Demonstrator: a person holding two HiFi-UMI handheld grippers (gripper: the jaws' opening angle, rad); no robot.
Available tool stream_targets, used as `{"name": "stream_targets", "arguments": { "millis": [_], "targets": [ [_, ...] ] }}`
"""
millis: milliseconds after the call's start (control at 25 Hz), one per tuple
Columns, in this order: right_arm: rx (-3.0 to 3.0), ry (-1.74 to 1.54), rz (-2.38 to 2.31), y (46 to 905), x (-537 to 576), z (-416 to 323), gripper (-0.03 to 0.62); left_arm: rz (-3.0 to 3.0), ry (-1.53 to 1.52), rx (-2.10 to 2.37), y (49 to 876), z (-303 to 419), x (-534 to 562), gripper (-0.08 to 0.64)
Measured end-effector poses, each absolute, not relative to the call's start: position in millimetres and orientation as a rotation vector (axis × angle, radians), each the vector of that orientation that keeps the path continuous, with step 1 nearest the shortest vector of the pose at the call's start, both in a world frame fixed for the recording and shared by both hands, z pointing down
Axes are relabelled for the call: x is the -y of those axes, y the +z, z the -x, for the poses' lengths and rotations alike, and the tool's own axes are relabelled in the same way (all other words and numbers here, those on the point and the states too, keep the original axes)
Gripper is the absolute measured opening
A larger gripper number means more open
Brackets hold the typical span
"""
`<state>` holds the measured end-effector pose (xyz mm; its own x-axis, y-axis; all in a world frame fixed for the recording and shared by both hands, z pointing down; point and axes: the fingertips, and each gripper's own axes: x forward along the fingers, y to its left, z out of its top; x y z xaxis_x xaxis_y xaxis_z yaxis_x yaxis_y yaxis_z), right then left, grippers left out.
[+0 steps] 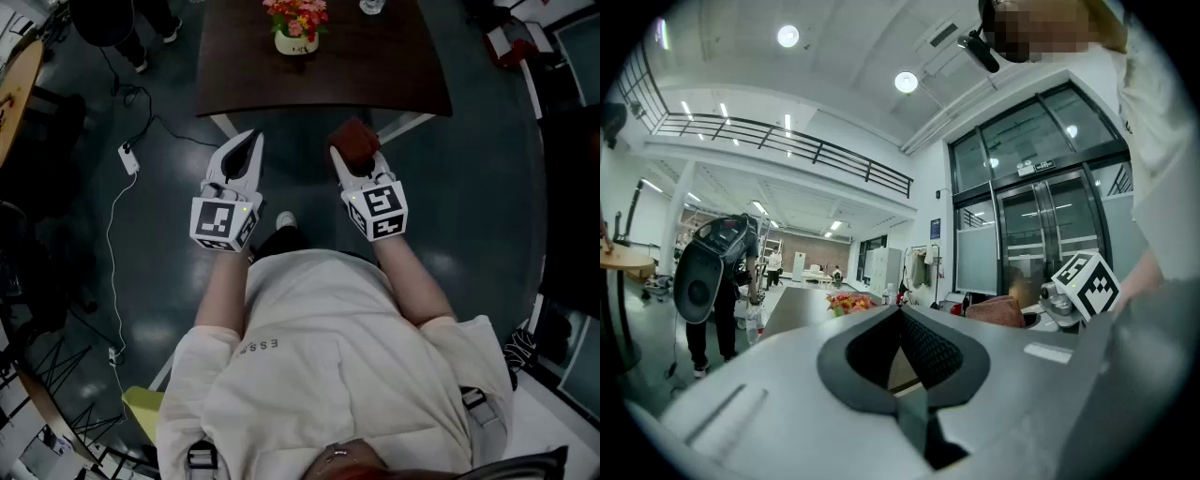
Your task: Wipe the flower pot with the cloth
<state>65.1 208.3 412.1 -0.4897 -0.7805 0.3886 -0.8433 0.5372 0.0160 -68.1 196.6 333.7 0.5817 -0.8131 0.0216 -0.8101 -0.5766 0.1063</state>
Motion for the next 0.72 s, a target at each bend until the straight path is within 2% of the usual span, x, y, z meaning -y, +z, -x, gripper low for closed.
{"name": "stream_targets", "arguments": {
  "millis": [720],
  "targets": [
    [2.371, 0.349, -1.396, 431, -164, -59, 0.046, -2.651, -0.034, 1.36, 354, 90, -151, 0.015]
  ]
}}
